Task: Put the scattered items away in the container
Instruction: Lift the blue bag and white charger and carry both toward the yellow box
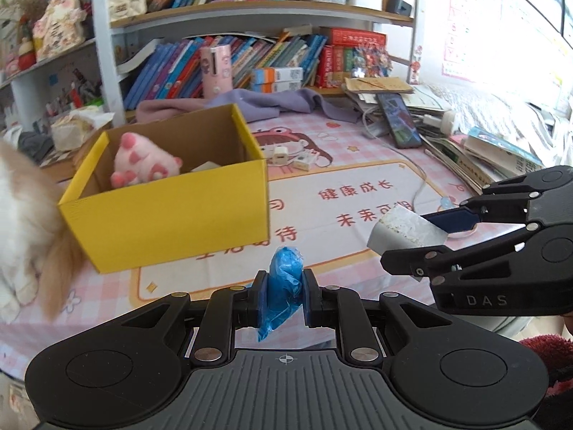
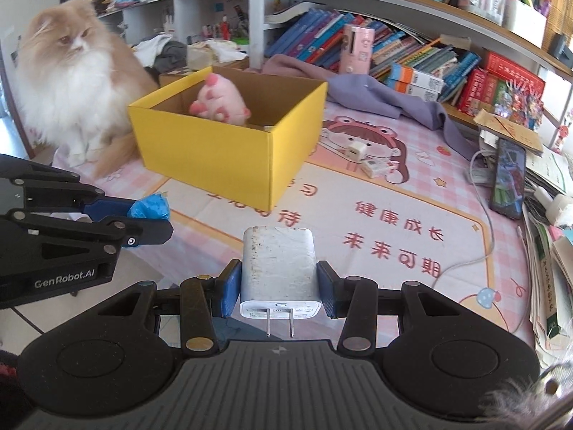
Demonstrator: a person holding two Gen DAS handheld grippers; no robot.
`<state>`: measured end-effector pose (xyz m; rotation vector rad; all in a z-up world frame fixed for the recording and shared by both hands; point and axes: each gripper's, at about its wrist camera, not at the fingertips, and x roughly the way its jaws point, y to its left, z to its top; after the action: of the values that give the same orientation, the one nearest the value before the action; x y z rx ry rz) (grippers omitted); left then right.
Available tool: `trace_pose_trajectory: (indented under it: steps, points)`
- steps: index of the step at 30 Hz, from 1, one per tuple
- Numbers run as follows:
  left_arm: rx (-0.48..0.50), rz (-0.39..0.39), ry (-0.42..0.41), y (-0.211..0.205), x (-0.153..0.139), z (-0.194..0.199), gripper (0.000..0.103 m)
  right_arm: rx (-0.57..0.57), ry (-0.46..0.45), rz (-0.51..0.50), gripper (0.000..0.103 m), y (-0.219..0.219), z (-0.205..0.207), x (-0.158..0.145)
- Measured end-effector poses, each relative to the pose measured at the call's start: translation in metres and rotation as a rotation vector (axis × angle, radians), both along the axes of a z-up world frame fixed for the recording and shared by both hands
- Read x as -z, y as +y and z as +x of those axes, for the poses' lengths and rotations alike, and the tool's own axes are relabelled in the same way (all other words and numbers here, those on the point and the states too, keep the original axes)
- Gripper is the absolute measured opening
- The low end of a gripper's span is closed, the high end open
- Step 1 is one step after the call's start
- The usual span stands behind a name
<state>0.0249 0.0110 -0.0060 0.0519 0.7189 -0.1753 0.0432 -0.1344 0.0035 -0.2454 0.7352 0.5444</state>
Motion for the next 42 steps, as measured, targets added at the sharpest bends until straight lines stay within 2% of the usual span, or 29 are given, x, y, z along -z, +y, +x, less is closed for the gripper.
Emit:
trace_pose_trajectory:
  steps: [14, 24, 32, 38, 42]
  points:
    - [-0.079, -0.028, 0.068, 0.030, 0.013, -0.009, 0.017, -0.104, 0.019, -0.022, 0.042, 0.033, -0.007, 0.003]
    - [-0.136, -0.026, 0.071, 0.051, 0.013, -0.020, 0.017, -0.157, 0.026, -0.010, 0.042, 0.056, -0.008, 0.003]
    - [-0.177, -0.027, 0.055, 0.067, 0.008, -0.023, 0.017, -0.192, 0.029, -0.002, 0.042, 0.070, -0.007, 0.003]
    - [-0.192, -0.016, 0.006, 0.071, -0.005, -0.016, 0.017, -0.220, 0.034, 0.001, 0.042, 0.075, 0.002, 0.001]
    - [-0.194, -0.021, -0.018, 0.073, -0.013, -0.006, 0.017, -0.228, -0.002, 0.021, 0.042, 0.074, 0.012, -0.005]
